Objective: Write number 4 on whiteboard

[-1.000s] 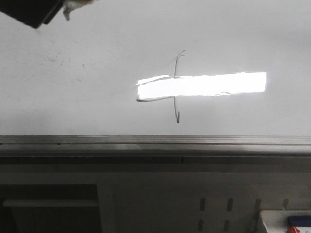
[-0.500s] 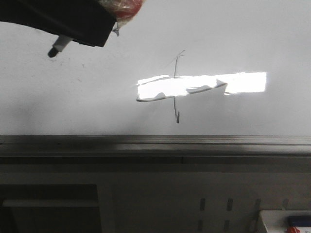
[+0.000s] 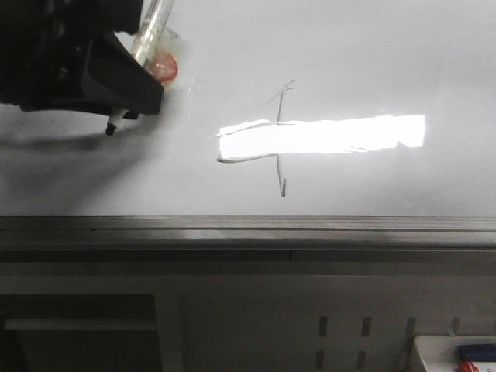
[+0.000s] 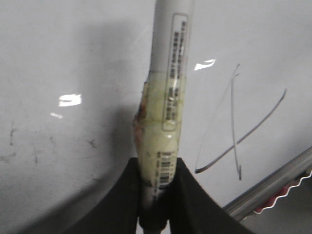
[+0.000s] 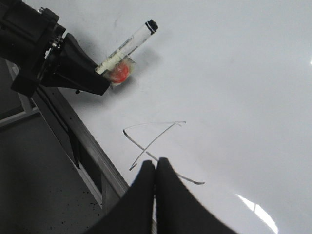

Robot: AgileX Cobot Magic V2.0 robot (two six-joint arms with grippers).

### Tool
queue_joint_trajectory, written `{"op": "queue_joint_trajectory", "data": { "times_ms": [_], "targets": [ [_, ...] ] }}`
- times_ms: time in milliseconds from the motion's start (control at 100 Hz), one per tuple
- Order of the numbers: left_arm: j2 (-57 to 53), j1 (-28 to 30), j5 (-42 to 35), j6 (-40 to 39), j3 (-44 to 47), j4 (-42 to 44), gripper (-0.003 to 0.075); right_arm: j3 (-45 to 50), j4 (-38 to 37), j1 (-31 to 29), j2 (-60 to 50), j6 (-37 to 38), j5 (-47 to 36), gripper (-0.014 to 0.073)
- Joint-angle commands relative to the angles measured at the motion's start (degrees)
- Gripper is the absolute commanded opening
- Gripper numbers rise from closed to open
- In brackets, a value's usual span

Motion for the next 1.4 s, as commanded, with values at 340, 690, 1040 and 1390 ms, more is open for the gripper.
{"op": "queue_joint_trajectory", "data": {
  "times_ms": [340, 690, 1040, 1390],
  "targets": [
    [4.3, -0.04, -12.06, -0.54, -1.43, -2.47, -0.002, 0.88, 2.05, -0.54, -0.4, 0.57, -5.99, -0.0055],
    [4.84, -0.04, -11.8, -0.54, -1.43, -2.47, 0.0071, 0.88, 2.09, -0.54, -0.4, 0.57, -6.11, -0.0055],
    [4.84, -0.04, -12.85, -0.54, -1.43, -2.61, 0.0441, 0.88, 3.19, -0.54, -0.4, 0.57, -6.11, -0.0055],
    [0.82, -0.04, -11.56, -0.54, -1.43, -2.61, 0.0568, 0.88, 3.42, -0.54, -0.61, 0.57, -6.11, -0.0055]
  ]
}}
